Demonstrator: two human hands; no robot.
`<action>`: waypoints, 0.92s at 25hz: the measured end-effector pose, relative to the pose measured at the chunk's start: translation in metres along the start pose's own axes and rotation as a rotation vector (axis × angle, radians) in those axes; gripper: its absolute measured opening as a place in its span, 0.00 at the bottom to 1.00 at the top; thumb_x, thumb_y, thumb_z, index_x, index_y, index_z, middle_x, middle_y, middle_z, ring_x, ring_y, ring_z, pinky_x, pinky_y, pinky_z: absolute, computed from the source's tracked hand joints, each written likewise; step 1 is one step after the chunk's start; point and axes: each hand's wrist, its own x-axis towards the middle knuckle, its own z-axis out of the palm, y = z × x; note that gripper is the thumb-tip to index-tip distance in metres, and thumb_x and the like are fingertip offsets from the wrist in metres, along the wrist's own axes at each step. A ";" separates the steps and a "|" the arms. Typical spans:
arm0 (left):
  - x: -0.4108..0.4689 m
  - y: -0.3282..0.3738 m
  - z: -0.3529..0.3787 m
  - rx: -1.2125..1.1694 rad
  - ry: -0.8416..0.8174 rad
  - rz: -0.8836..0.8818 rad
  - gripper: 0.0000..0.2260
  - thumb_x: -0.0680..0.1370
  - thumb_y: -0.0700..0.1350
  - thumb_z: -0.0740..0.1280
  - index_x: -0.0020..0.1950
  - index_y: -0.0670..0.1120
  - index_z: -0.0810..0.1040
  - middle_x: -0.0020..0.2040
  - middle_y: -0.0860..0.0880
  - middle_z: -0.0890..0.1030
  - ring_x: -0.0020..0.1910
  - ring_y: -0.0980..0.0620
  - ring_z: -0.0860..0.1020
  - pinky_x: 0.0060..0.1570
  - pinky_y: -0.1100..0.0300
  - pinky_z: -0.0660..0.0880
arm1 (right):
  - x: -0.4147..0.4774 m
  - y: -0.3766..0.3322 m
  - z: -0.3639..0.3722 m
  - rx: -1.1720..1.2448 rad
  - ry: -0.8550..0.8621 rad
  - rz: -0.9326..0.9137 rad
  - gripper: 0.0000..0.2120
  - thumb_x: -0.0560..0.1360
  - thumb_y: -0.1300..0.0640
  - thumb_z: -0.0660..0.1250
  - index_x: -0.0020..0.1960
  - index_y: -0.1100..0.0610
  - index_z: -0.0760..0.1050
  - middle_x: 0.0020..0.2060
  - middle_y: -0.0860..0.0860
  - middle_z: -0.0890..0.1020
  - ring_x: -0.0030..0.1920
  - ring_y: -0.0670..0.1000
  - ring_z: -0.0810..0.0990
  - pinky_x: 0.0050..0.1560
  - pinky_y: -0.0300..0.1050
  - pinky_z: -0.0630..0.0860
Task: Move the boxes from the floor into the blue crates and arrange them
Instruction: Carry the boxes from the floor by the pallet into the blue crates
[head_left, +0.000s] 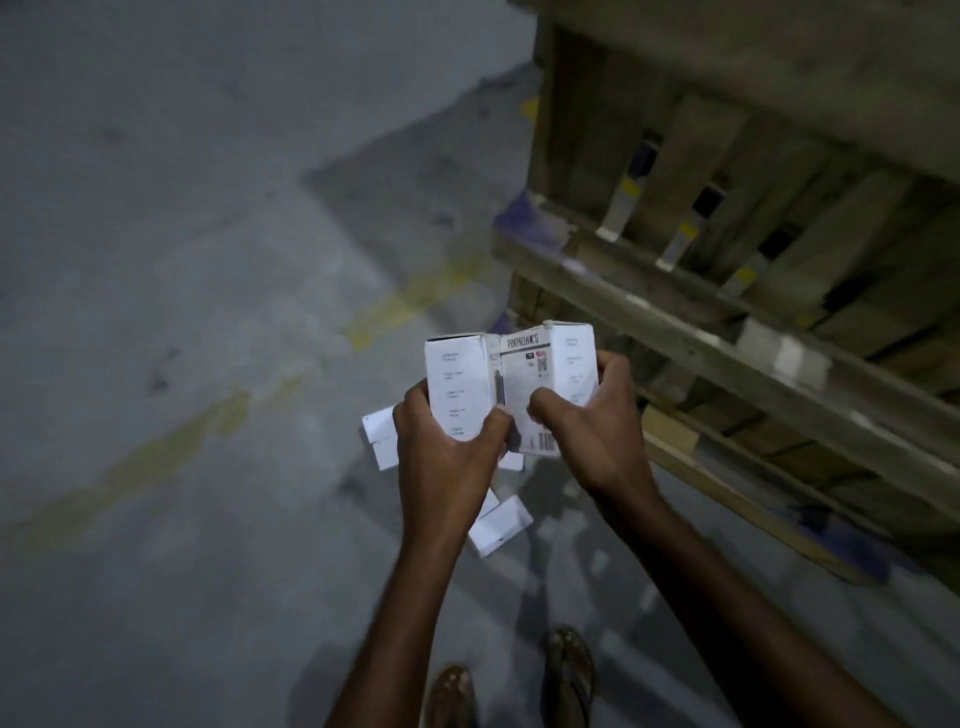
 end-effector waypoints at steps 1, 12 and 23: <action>-0.008 0.027 -0.008 0.024 -0.014 0.036 0.24 0.71 0.53 0.76 0.61 0.56 0.67 0.51 0.62 0.69 0.48 0.62 0.74 0.37 0.74 0.66 | -0.011 -0.023 -0.016 -0.019 0.026 -0.023 0.28 0.61 0.48 0.73 0.58 0.44 0.65 0.56 0.45 0.76 0.55 0.46 0.79 0.54 0.53 0.81; -0.172 0.205 -0.037 0.118 -0.272 0.648 0.33 0.74 0.55 0.71 0.76 0.58 0.60 0.69 0.54 0.72 0.63 0.49 0.75 0.47 0.59 0.71 | -0.188 -0.135 -0.197 -0.458 0.748 -0.224 0.41 0.71 0.61 0.69 0.80 0.51 0.55 0.71 0.52 0.69 0.66 0.56 0.69 0.64 0.54 0.72; -0.437 0.204 -0.015 0.001 -1.092 1.078 0.30 0.82 0.61 0.58 0.80 0.69 0.45 0.67 0.56 0.59 0.54 0.55 0.75 0.44 0.63 0.71 | -0.478 -0.071 -0.333 -0.764 1.096 0.076 0.42 0.70 0.62 0.68 0.79 0.41 0.56 0.68 0.53 0.61 0.65 0.59 0.68 0.48 0.52 0.79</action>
